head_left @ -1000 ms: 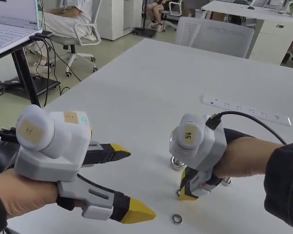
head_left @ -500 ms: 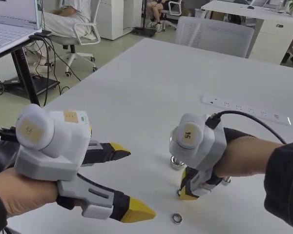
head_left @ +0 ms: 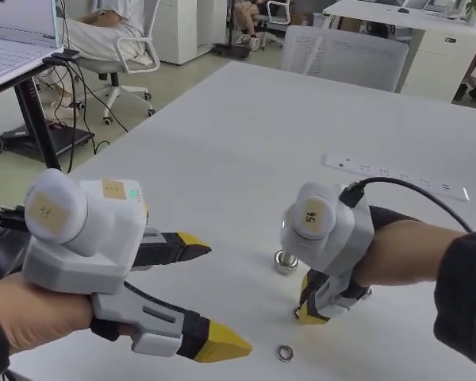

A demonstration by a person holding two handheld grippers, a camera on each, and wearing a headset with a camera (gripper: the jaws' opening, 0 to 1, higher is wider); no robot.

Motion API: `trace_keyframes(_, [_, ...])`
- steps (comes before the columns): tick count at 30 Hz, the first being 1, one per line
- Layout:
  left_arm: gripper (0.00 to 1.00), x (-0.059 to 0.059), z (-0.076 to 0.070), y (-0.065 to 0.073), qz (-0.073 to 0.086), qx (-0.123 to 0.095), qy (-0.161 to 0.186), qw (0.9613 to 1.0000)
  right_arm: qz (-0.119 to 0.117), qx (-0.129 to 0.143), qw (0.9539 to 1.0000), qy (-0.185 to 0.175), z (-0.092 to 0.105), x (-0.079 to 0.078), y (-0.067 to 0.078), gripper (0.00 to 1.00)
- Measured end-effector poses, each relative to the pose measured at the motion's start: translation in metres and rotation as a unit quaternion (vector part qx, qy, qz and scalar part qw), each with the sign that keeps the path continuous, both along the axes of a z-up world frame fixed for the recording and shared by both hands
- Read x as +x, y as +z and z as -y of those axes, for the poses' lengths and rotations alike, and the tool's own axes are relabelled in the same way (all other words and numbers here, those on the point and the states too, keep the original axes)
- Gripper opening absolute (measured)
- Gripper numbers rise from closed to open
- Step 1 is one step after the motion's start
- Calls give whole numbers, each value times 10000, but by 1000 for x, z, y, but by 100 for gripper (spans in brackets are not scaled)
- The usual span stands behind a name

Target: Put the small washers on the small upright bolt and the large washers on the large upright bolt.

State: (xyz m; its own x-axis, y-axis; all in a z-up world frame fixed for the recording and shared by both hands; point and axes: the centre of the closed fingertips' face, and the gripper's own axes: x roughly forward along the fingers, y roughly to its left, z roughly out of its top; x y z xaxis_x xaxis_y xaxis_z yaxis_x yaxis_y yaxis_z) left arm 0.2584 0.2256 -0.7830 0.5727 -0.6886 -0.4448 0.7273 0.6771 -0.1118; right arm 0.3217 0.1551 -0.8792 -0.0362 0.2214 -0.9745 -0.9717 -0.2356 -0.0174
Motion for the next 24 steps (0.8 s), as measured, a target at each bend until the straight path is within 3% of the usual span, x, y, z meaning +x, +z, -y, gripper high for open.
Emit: trace_keyframes(24, [80, 1, 7, 5, 49, 46, -109, 9999, 60, 2, 9996, -265, 26, 2, 12, 14])
